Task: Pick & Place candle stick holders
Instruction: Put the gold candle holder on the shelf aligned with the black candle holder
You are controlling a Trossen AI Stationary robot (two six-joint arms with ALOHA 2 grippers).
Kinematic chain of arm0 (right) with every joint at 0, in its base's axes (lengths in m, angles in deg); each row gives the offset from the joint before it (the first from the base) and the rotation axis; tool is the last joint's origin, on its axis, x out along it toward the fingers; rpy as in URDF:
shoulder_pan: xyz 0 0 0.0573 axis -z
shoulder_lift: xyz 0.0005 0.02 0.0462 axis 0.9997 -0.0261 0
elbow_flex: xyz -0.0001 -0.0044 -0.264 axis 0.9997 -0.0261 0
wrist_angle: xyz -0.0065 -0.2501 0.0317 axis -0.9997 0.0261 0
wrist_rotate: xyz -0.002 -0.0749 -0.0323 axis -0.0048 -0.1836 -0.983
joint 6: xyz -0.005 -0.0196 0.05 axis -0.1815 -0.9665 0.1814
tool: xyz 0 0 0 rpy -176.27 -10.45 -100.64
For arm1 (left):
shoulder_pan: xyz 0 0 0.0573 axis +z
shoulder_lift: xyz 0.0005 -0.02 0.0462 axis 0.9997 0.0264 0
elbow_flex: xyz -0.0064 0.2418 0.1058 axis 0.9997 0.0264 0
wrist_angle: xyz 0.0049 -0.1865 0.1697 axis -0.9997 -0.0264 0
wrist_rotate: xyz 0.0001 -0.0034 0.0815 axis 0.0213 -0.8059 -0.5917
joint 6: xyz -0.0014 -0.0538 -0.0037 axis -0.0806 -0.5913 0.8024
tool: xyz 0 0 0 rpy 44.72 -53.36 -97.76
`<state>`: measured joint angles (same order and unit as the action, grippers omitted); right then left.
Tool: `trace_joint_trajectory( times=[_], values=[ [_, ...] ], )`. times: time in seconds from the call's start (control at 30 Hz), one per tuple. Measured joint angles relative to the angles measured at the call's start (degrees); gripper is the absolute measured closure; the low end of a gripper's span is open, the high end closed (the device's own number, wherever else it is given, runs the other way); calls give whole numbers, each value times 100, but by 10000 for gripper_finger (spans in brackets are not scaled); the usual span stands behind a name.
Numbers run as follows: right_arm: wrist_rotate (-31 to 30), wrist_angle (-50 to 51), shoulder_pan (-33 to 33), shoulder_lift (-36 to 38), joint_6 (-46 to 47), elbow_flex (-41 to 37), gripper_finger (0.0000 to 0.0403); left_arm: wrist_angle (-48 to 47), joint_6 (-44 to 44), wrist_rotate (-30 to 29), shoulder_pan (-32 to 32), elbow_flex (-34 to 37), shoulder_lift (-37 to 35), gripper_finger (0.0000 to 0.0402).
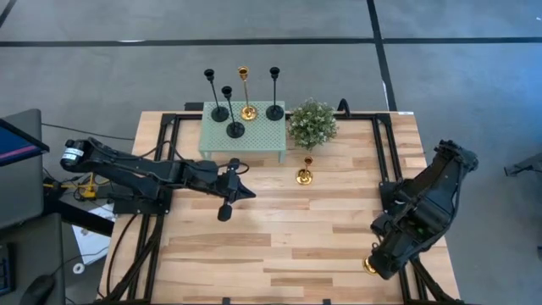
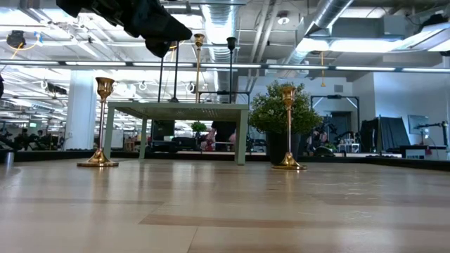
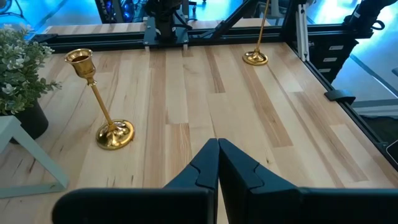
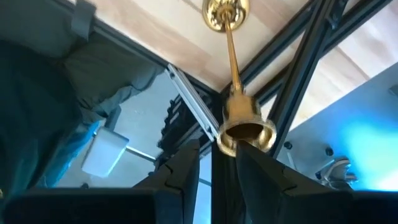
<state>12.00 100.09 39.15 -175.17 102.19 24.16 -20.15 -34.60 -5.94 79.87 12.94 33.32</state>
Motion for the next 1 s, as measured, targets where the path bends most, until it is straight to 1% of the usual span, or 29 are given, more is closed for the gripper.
trace_joint_trajectory(
  times=[0.13,0.4,0.83,1.0],
  values=[
    [-9,-21,2,0,-24,0,305,-2,7,0,0,2,0,395],
    [-437,-32,-13,-2,-117,0,305,-2,7,0,1,1,0,395],
    [-431,-18,-16,0,-86,0,305,-6,7,0,0,1,0,395],
    [-138,-14,-12,-1,132,0,305,-6,7,0,2,2,0,395]
  ],
)
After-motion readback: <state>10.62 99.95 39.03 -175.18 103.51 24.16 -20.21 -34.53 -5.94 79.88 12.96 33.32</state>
